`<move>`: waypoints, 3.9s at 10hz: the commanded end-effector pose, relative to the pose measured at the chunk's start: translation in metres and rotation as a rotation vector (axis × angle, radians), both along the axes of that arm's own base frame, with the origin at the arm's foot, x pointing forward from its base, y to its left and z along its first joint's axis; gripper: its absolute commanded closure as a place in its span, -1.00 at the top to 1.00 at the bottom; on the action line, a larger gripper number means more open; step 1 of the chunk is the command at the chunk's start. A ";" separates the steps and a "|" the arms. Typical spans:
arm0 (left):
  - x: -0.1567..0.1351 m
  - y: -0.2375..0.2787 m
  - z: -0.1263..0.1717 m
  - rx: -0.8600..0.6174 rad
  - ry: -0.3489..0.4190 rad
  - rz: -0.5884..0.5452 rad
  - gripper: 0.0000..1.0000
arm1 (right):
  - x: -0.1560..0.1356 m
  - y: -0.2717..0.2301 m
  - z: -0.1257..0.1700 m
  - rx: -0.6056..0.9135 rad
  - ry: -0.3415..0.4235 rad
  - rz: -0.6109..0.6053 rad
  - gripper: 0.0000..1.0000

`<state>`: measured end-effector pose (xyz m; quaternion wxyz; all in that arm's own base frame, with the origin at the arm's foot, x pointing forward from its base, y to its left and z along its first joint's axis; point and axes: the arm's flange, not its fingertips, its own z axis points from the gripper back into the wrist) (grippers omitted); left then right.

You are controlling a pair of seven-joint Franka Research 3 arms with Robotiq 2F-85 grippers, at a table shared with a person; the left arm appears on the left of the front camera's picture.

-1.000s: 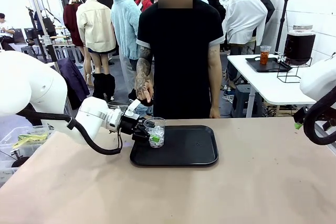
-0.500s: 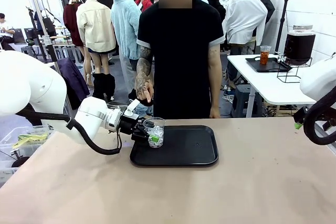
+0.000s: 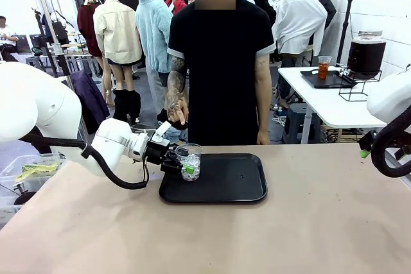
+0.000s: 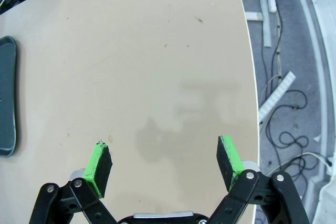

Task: Pour the drink into the iced cup.
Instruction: Open the gripper to release the iced cup you were holding.

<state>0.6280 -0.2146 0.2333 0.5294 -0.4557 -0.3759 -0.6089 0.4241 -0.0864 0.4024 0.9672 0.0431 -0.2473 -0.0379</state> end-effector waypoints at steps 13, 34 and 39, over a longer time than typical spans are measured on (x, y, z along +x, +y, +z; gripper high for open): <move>0.091 0.043 0.128 -0.058 -0.197 0.337 0.44 | 0.001 -0.001 0.000 -0.010 -0.003 -0.001 1.00; 0.048 0.097 0.154 0.053 -0.214 0.526 1.00 | 0.001 -0.001 0.000 -0.010 -0.003 -0.001 1.00; -0.066 0.158 0.177 0.282 -0.098 0.712 1.00 | 0.001 -0.001 0.000 -0.010 -0.003 -0.001 1.00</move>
